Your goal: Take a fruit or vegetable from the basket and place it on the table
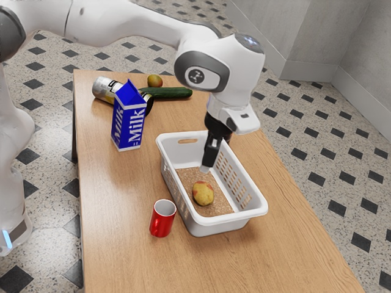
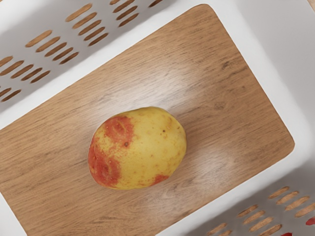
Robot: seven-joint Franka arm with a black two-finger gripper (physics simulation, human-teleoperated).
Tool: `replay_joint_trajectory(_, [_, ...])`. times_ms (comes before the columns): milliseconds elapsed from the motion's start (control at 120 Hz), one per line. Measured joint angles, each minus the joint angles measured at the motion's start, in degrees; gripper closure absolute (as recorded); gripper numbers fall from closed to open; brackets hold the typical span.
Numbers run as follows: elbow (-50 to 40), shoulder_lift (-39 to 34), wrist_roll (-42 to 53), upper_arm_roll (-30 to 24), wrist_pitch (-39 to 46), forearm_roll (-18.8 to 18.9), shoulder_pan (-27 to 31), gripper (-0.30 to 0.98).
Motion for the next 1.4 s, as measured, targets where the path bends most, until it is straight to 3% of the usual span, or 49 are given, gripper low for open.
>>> replay_joint_trajectory(692, [-3.6, 7.1, 5.1, 0.3, 7.6, -0.5, 0.4, 0.0])
replay_joint_trajectory(1400, [-7.2, 9.2, 7.2, 2.9, 12.5, -0.9, 1.1, 0.0])
